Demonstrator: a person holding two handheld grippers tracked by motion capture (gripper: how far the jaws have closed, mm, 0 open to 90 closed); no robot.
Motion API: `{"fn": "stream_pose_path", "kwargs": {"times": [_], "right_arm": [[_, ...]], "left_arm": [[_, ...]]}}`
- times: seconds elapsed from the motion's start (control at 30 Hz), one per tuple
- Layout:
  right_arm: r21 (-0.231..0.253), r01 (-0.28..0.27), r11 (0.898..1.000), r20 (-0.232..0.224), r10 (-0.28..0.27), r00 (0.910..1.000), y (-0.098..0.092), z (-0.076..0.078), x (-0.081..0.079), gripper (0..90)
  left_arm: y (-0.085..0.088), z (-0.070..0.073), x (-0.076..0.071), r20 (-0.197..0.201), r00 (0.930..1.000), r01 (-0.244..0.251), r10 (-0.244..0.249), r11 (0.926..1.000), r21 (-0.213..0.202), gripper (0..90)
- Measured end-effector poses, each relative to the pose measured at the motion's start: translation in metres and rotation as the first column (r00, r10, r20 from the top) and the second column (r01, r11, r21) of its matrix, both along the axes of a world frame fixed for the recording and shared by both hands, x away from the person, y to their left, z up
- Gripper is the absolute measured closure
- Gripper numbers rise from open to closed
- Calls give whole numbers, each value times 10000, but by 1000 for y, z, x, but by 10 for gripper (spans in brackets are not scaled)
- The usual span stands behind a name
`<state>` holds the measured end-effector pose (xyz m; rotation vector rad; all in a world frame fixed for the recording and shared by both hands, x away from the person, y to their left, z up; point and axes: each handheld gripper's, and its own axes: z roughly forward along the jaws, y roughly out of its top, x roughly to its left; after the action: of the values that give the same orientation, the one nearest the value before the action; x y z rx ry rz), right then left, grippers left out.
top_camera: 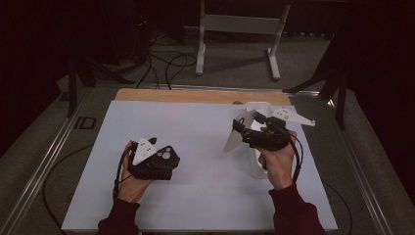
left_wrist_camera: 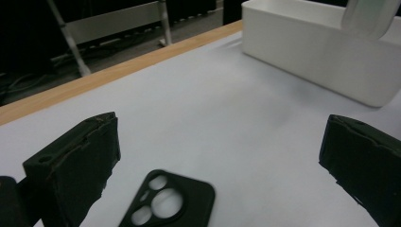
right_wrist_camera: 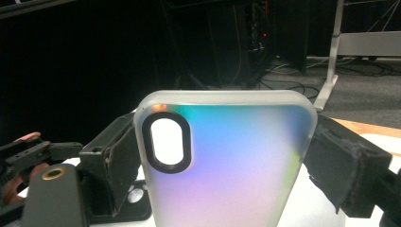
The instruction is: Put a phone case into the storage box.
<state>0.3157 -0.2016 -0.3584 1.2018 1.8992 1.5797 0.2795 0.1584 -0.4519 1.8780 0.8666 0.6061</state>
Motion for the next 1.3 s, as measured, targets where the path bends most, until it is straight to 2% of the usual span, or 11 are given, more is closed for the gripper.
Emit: {"fn": "stream_pose_path", "kwargs": {"times": [0.57,0.87,1.0,1.3], "right_arm": [[-324,424,9986,319,-414,9986,-4,5,10,170],[-368,547,9978,422,-532,9977,-6,9,14,170],[-449,672,9967,498,-650,9966,-9,10,18,170],[-381,899,9952,530,-878,9947,-11,10,27,170]], "left_arm": [[35,-17,-10,-25,9976,-696,697,9973,218,0],[48,-22,-14,76,9974,-709,710,9973,-169,0],[51,-24,-16,124,9977,-662,663,9978,-70,0],[56,-27,-17,148,9968,-780,782,9969,-139,0]]}}
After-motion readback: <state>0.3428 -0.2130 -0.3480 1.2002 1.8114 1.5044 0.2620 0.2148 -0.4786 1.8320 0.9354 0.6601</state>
